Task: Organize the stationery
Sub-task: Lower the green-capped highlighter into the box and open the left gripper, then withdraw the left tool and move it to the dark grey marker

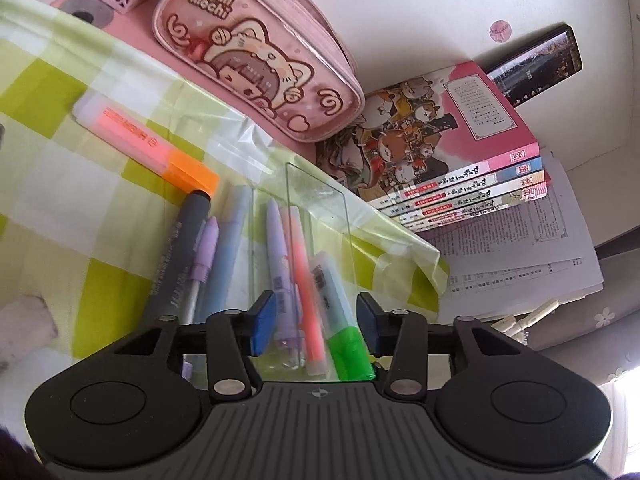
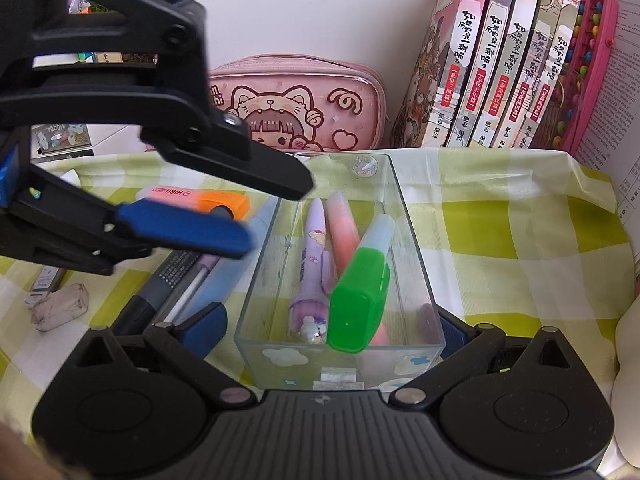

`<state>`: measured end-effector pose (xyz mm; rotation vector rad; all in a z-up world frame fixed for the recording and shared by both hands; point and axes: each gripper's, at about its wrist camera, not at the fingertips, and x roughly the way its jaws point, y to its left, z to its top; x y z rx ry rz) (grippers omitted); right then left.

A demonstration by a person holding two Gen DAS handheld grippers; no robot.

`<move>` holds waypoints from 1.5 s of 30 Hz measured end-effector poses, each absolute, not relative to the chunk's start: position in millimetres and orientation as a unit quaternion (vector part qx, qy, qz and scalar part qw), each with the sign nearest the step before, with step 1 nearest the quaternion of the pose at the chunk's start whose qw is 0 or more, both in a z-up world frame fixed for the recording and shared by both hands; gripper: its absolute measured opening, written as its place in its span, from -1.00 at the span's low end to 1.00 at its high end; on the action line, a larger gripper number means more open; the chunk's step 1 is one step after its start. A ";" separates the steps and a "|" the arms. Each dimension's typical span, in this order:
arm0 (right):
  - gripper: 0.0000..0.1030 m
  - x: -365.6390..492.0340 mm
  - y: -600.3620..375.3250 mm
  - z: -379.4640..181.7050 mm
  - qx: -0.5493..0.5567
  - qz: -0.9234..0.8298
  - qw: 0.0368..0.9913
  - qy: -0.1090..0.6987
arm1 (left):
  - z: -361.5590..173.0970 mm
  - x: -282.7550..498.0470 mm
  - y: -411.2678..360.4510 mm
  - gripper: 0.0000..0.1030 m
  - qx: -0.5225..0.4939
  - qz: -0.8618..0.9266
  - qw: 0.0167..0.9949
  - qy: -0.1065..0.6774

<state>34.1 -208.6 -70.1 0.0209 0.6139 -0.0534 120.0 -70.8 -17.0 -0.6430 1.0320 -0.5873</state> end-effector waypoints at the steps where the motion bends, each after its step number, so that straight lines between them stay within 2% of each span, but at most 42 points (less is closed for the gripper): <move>1: 0.96 34.2 -208.9 -70.1 0.010 -0.026 0.953 0.302 | -15.4 118.9 -67.5 -0.09 -0.291 -0.268 0.788 0.472; 15: 0.96 34.8 -208.0 -70.2 0.009 -0.026 0.953 0.302 | -13.4 106.4 -28.6 0.31 -0.232 -0.215 0.838 0.445; 28: 0.96 35.2 -207.9 -70.2 0.009 -0.026 0.953 0.302 | -17.2 85.1 -15.8 0.35 -0.142 -0.199 0.874 0.420; 36: 0.96 35.0 -207.5 -70.3 0.009 -0.026 0.953 0.302 | -17.4 84.7 -11.6 0.52 -0.063 -0.197 0.893 0.399; 40: 0.96 35.2 -207.9 -70.2 0.009 -0.026 0.953 0.302 | -21.1 87.6 -17.7 0.52 0.021 -0.219 0.894 0.392; 45: 0.96 35.3 -207.8 -70.2 0.009 -0.026 0.953 0.302 | -15.6 93.3 -23.1 0.48 0.016 -0.244 0.885 0.397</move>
